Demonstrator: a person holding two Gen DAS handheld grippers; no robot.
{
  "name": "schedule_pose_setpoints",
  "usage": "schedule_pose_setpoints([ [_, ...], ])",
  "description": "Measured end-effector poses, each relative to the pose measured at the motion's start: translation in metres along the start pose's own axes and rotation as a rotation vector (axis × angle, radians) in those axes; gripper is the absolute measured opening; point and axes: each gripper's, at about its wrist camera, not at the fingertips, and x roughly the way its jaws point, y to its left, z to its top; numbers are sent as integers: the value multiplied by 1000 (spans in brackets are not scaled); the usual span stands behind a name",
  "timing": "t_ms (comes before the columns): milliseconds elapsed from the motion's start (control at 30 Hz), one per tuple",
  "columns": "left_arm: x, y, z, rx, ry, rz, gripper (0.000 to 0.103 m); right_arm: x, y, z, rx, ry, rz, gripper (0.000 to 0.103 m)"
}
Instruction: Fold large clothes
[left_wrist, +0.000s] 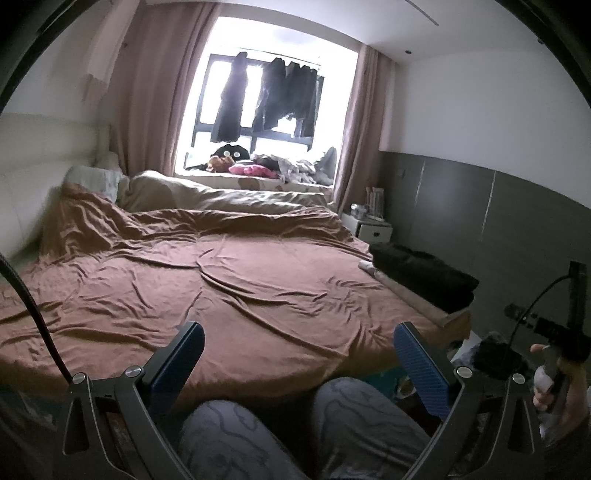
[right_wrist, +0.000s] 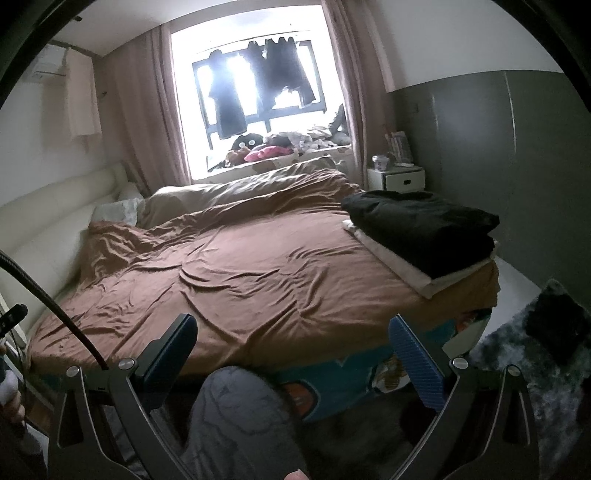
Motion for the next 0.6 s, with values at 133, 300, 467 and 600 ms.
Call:
schedule_pose_setpoints([
  [133, -1, 1, -1, 2, -1, 0, 103, -2, 2, 0, -5, 2, 1, 103],
  [300, -1, 1, -3, -1, 7, -5, 103, -1, -1, 0, -1, 1, 0, 103],
  [467, -4, 2, -3, -2, 7, -1, 103, -1, -1, 1, -2, 2, 0, 103],
  [600, -7, 1, -2, 3, 2, 1, 103, 0, 1, 1, -5, 3, 1, 103],
])
